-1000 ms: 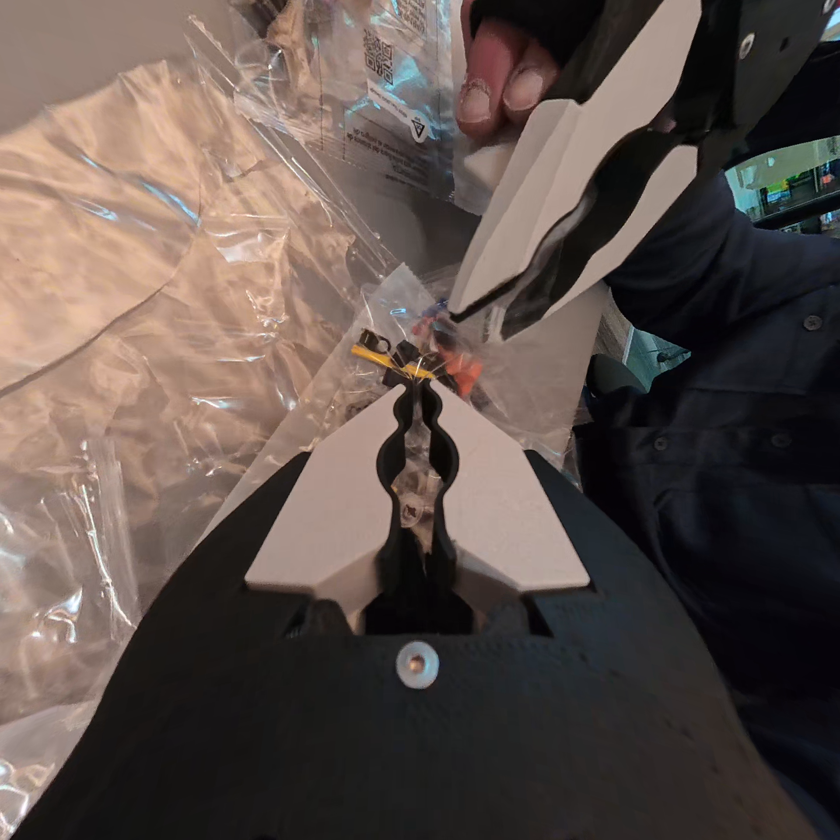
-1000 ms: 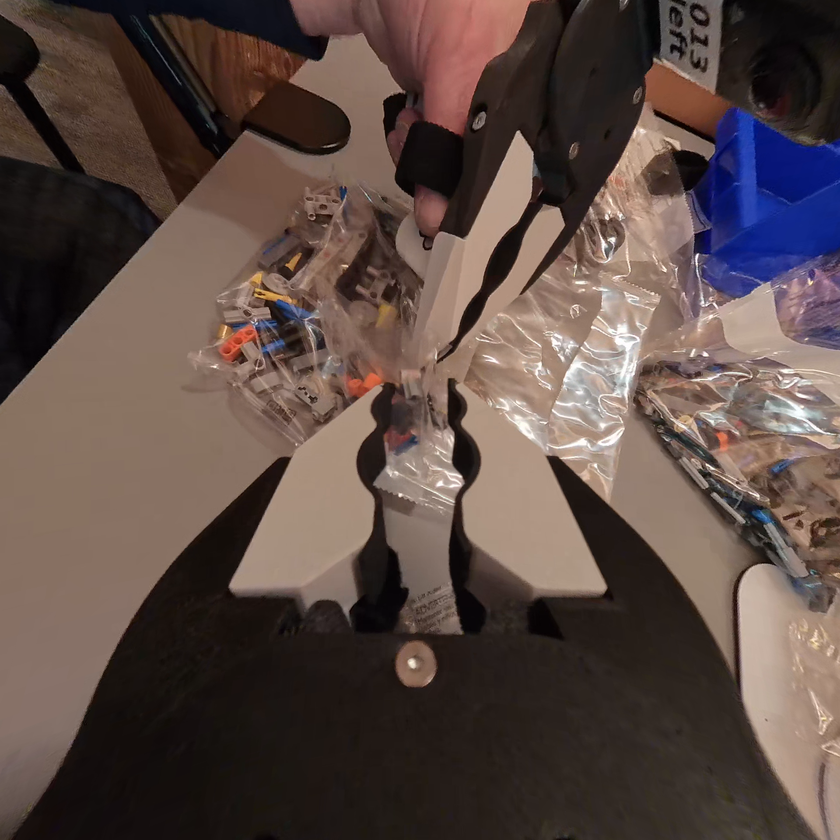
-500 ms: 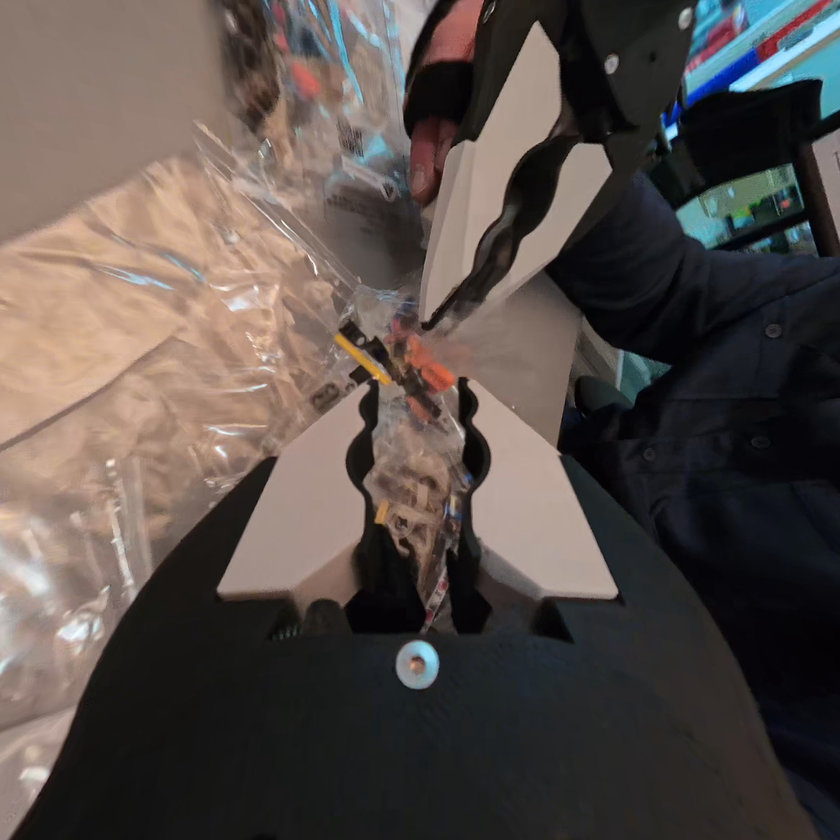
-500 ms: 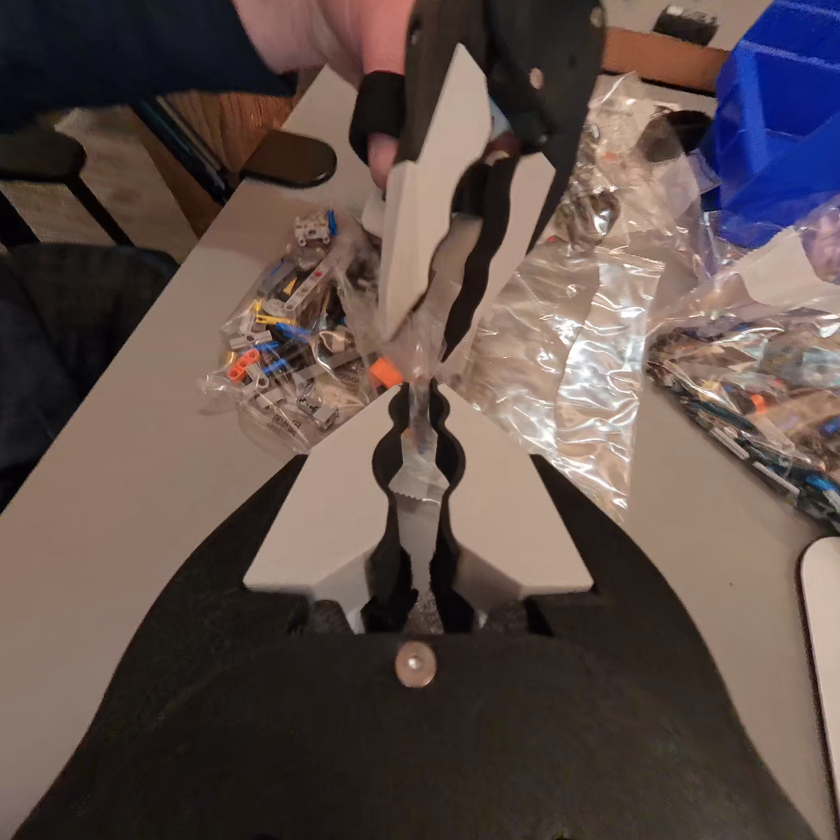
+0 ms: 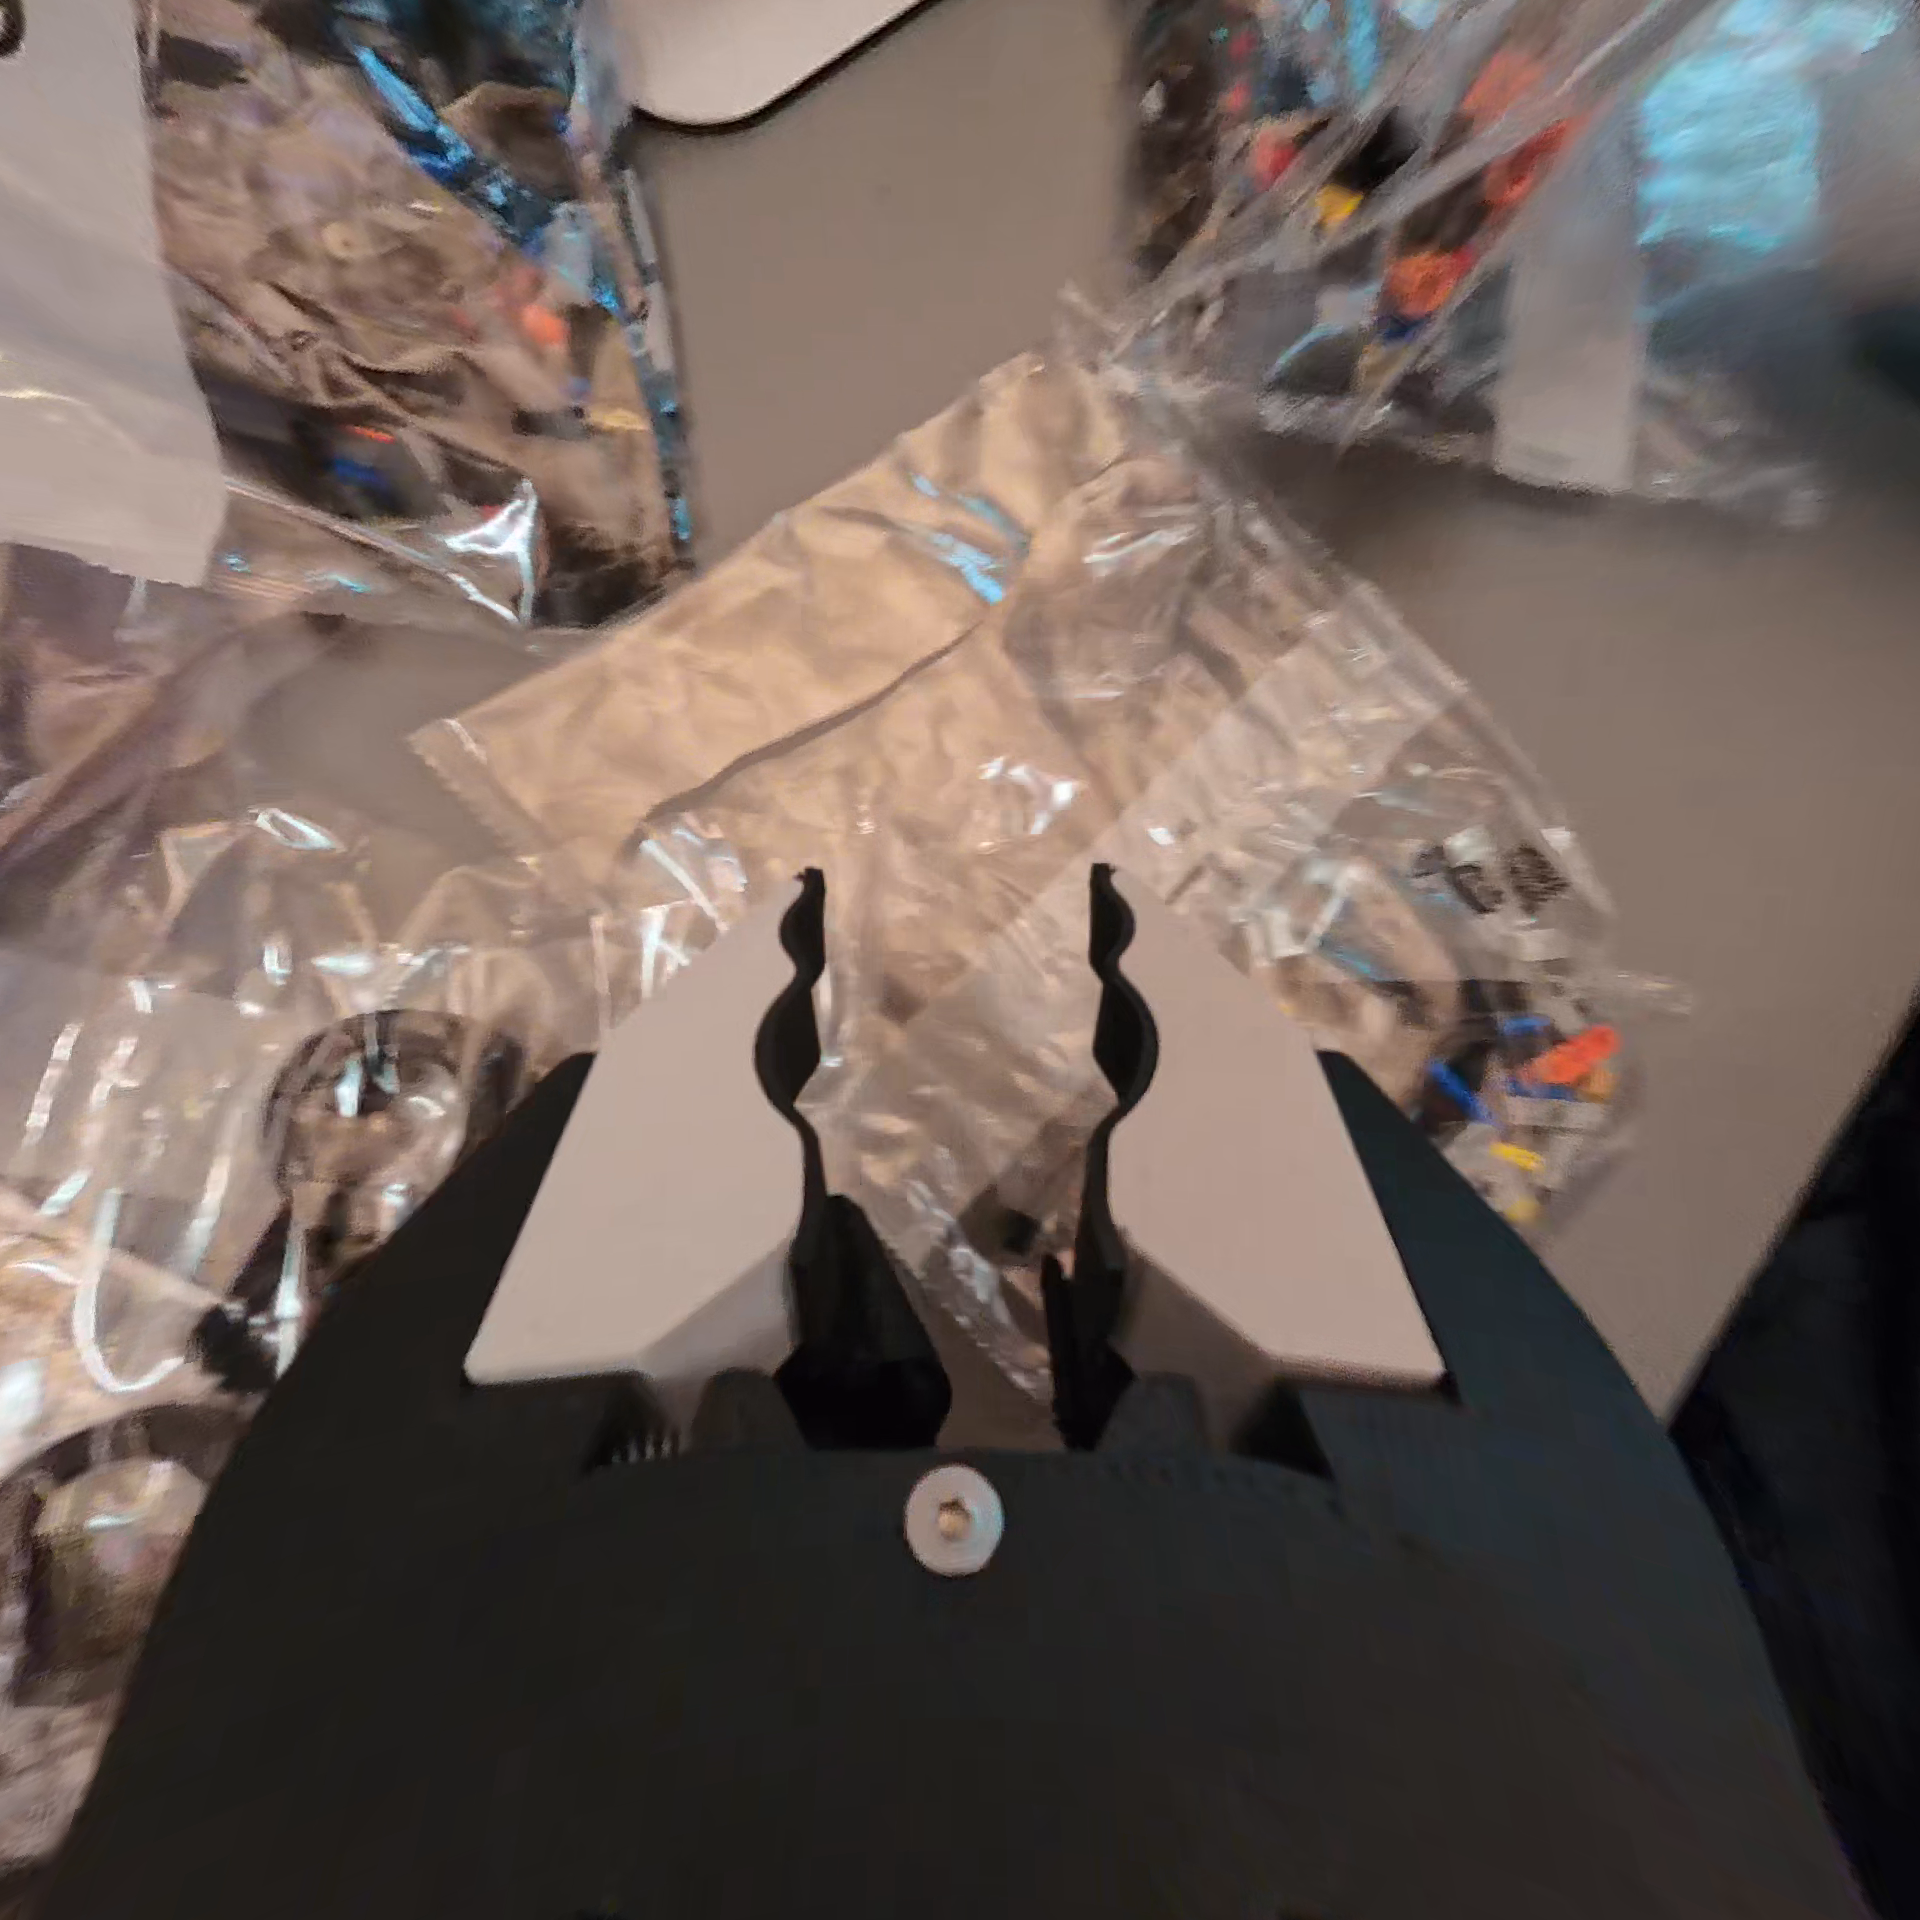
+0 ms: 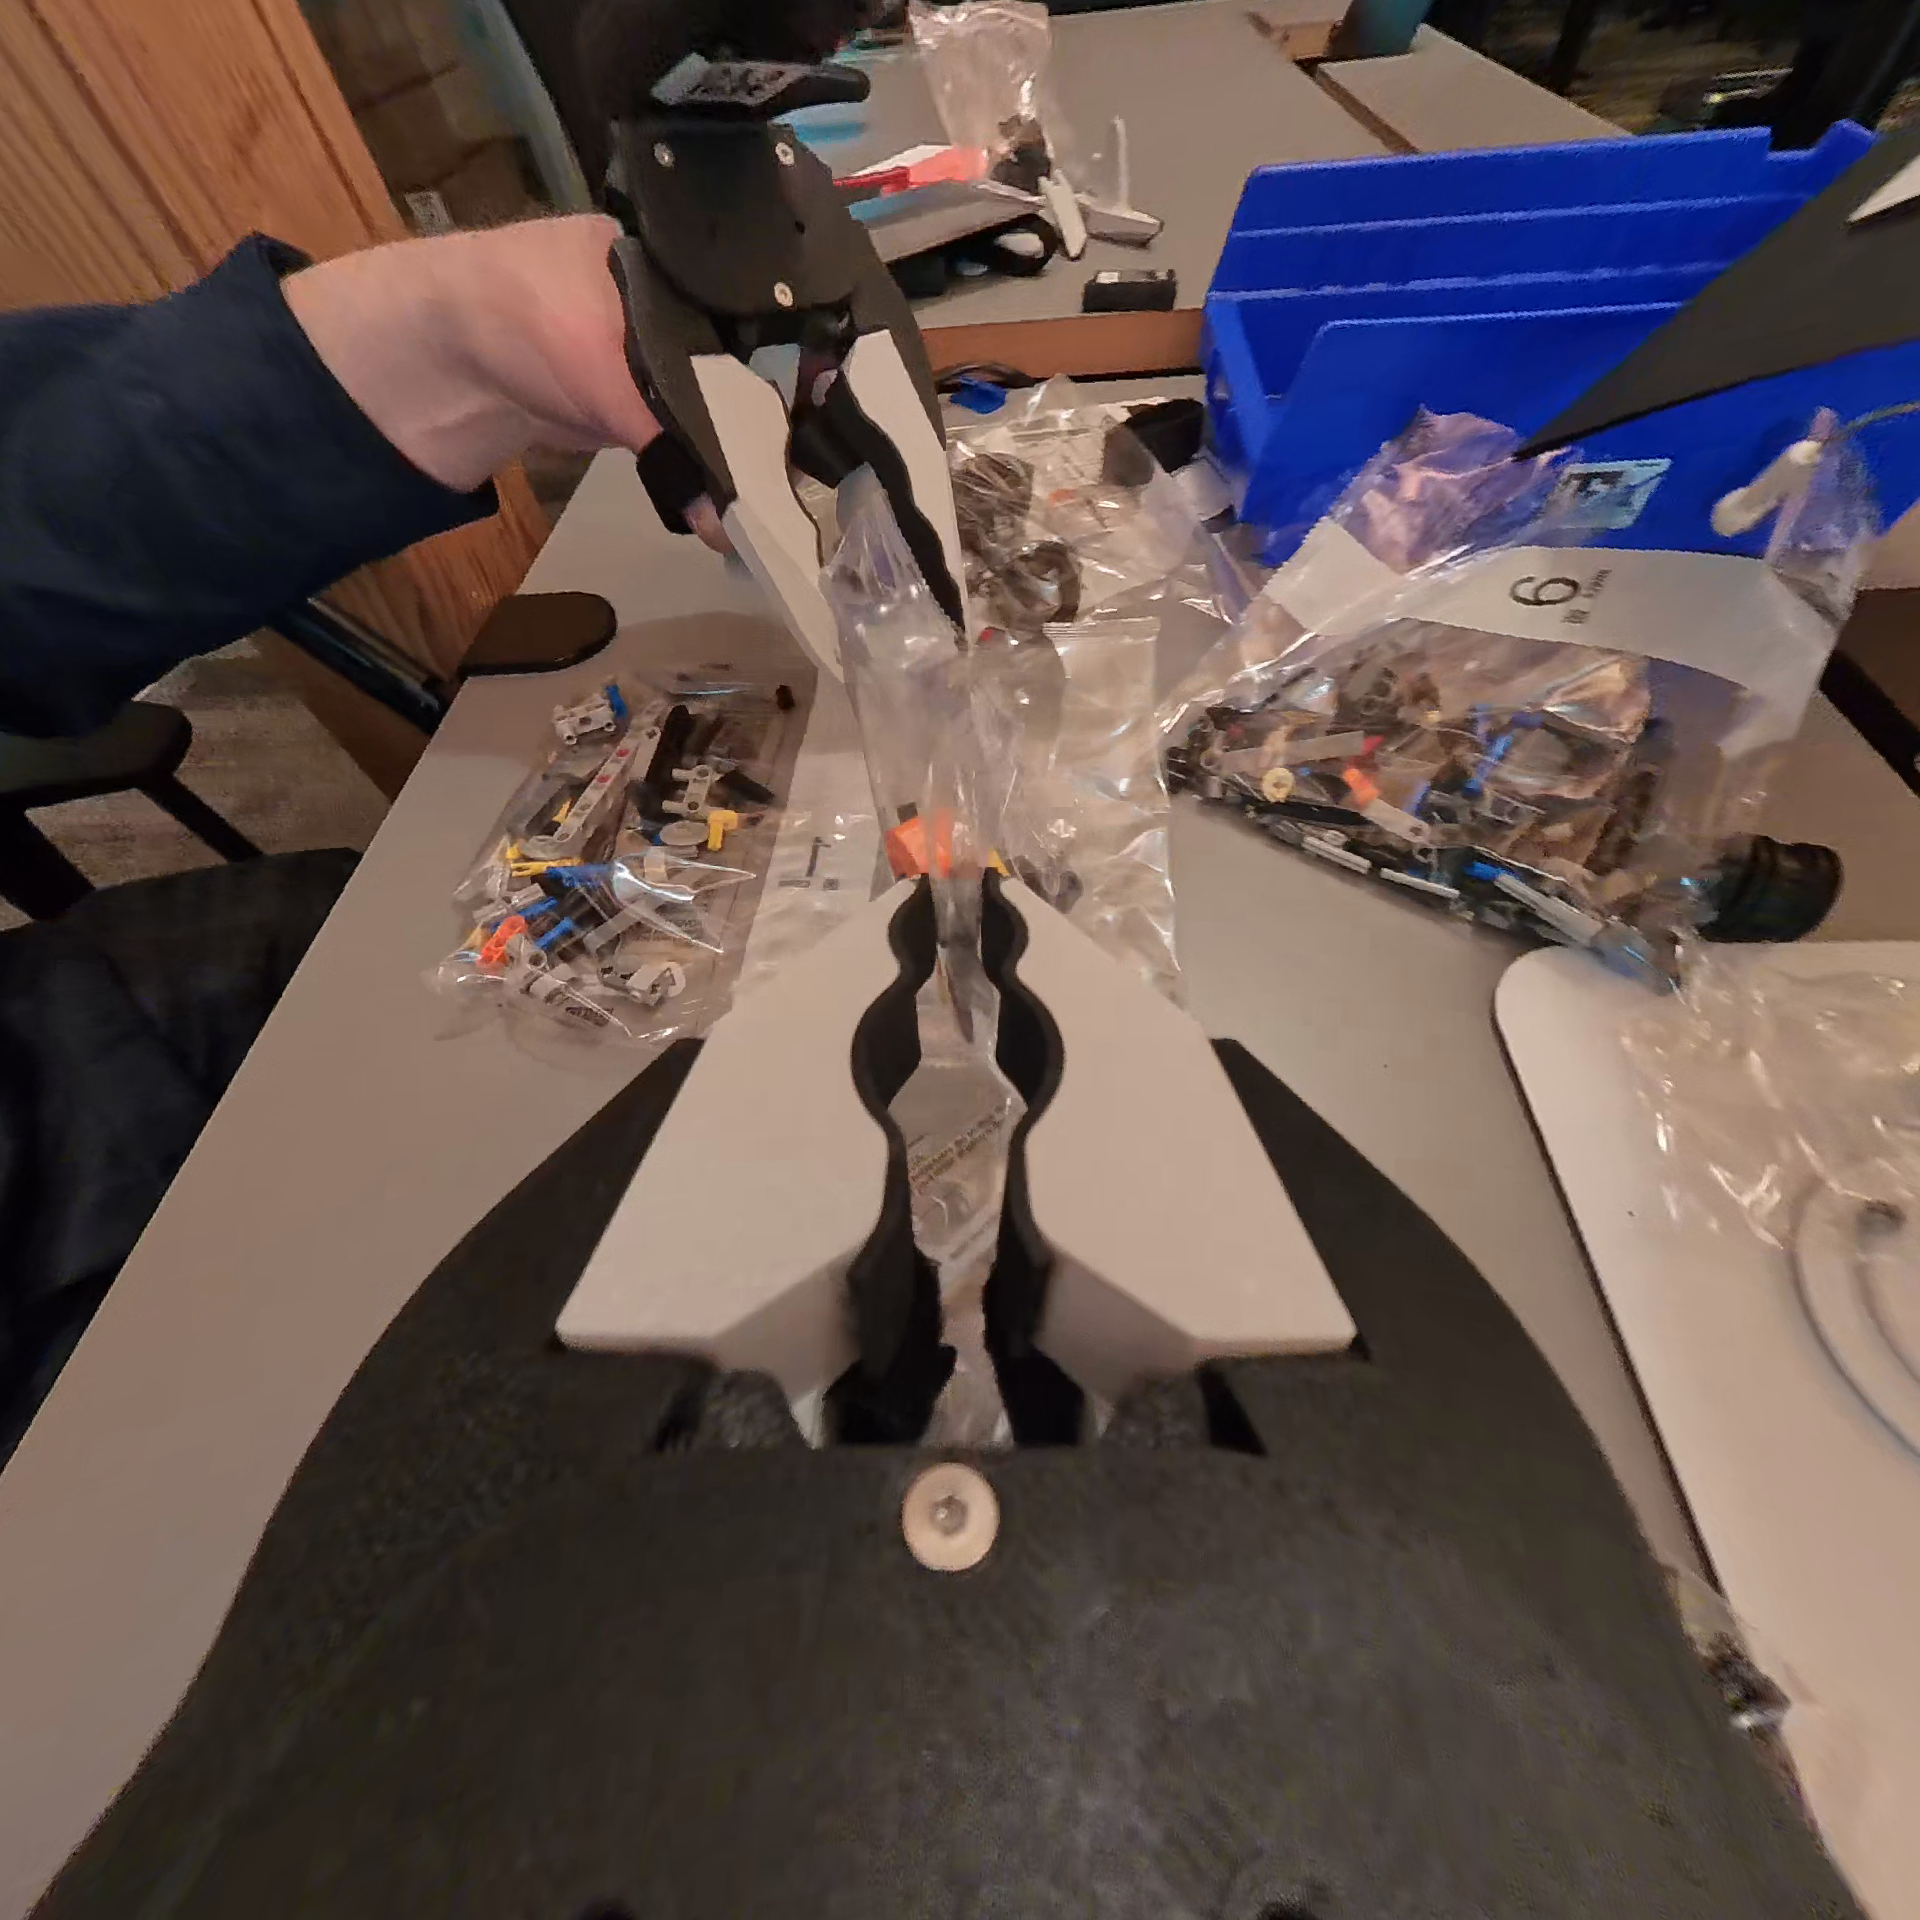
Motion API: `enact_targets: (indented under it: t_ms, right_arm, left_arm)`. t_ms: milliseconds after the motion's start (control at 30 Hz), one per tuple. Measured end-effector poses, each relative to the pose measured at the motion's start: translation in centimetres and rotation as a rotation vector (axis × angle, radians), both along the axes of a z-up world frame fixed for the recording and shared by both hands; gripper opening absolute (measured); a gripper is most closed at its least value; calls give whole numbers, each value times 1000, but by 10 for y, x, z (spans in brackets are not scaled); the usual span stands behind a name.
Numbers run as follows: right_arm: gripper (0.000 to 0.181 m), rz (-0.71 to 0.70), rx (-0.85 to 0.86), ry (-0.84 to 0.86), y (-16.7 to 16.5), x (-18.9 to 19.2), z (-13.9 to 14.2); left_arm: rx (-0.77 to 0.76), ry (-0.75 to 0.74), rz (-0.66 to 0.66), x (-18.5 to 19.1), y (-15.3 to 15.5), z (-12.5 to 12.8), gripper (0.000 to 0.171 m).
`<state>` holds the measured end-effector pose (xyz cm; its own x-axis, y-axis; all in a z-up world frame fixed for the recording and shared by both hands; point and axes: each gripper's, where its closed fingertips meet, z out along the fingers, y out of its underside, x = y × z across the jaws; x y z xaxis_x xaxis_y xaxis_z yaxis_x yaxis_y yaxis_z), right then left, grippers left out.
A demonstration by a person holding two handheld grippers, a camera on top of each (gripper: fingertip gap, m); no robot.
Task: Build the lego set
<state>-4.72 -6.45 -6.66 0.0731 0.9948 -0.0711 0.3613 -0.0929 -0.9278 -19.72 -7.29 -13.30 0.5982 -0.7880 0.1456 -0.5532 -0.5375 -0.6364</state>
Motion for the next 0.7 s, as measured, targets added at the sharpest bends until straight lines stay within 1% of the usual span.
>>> enact_targets:
  t_ms: [67, 167, 267, 333, 367, 433, 533, 567, 700]
  right_arm:
    - [5, -13, -6, 15, 3, 3, 2]
    - [6, -17, -14, 26, 5, 5, 3]
    - [5, -14, -15, 29, 5, 4, 4]
    - [5, -11, -15, 28, 4, 3, 4]
    - [6, -9, -15, 27, 4, 3, 3]
    - [6, -7, -15, 26, 4, 2, 3]
    - [5, -8, -17, 33, 4, 3, 5]
    - [6, -11, -15, 35, 5, 4, 6]
    - [5, -30, -28, 65, 8, 11, 13]
  left_arm:
    - [29, 117, -38, -3, 10, -14, 49]
    - [50, 229, -115, 2, 18, -33, 50]
    - [40, 278, -156, 9, 24, -44, 55]
    - [31, 265, -181, 18, 26, -44, 53]
    - [29, 269, -178, 19, 28, -44, 50]
    - [30, 270, -183, 22, 29, -43, 36]
    - [62, 236, -200, 29, 26, -43, 6]
    - [53, 215, -209, 32, 22, -43, 2]
    - [109, 261, -231, 30, 15, -40, 0]
